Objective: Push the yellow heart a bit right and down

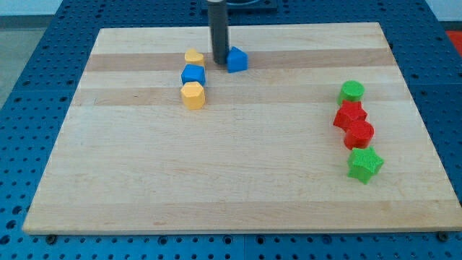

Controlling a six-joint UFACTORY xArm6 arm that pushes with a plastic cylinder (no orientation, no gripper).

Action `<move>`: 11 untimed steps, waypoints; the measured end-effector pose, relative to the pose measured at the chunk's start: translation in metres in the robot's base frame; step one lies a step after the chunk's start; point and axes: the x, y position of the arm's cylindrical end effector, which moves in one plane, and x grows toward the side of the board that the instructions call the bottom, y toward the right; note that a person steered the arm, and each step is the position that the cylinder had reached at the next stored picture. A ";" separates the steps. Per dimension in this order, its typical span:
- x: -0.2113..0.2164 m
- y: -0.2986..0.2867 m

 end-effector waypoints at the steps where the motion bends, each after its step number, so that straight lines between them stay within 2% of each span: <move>1: 0.026 0.022; 2: 0.059 0.022; 3: 0.073 0.018; 4: 0.044 -0.002; 6: -0.072 -0.065; 7: -0.082 -0.117; 8: -0.039 -0.168; 9: -0.021 -0.164; 11: -0.021 -0.090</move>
